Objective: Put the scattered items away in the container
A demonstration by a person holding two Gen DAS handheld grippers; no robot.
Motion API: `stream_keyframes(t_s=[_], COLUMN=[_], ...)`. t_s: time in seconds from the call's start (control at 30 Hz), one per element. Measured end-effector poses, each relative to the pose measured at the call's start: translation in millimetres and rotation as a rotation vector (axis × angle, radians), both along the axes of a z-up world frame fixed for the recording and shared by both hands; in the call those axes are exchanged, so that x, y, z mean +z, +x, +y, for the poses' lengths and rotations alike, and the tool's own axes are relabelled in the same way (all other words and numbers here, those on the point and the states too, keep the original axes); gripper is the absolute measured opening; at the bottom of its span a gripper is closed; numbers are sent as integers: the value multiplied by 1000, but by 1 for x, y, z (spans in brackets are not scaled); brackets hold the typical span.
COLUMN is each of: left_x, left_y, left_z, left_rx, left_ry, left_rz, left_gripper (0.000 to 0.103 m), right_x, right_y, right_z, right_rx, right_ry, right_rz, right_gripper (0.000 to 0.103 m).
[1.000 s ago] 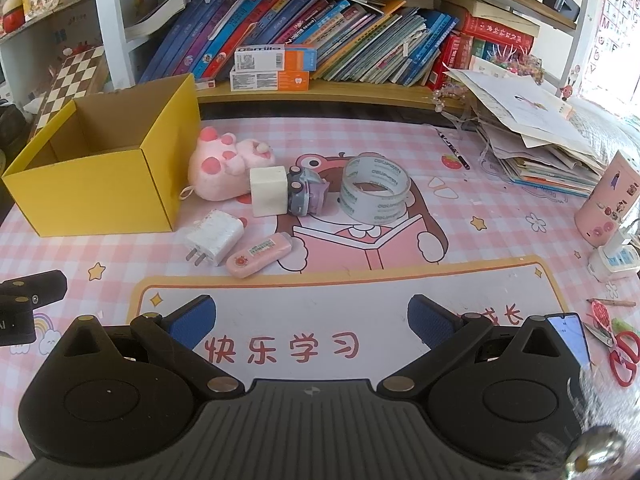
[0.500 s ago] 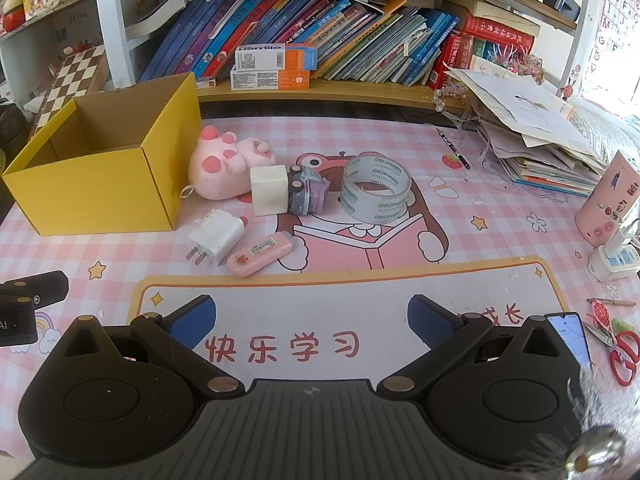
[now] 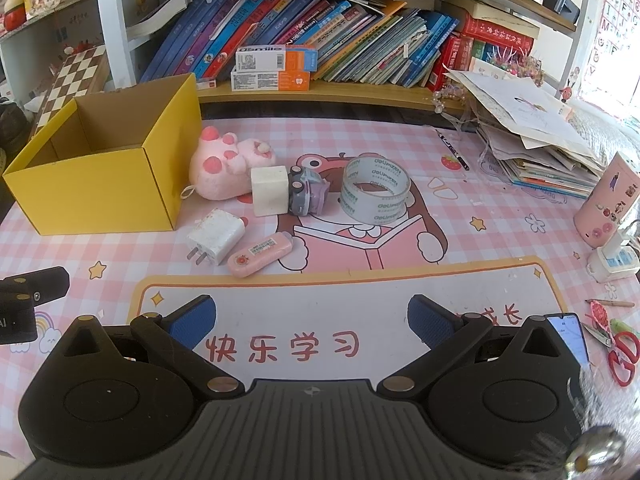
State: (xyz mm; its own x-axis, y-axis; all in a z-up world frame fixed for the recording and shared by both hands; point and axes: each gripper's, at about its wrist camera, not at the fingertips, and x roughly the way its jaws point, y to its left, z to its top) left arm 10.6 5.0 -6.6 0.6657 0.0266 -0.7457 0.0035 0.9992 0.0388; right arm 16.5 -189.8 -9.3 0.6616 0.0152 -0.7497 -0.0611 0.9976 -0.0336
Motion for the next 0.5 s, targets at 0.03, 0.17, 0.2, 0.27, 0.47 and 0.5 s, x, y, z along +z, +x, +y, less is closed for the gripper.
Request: stream_keyframes(t_s=[0.03,0.17,0.2,0.27,0.47,0.5], left_x=[0,-1,-2,-3,-5,-6], left_y=[0,2,3,5,8,8], left_z=[0,1,1,2,6,7], left_rx=[-1,-4,-5,-7,-32,-37], left_ry=[-1,-7,-10,-17,-54,-59], left_rz=[1,6,10,19,36,37], left_gripper=[103,103,103,103,103,103], right_x=[0,-1,-1,-1,-2,-2], right_y=[0,0,1,1,5,5], right_z=[0,0,0,0,2,3], right_rx=[0,1,0,-1,-7,-9], right_ry=[0,-1,-1,-2,-3,-3], right_rz=[0,0,0,2,7,7], right_gripper=[103,103,103,103,103,103])
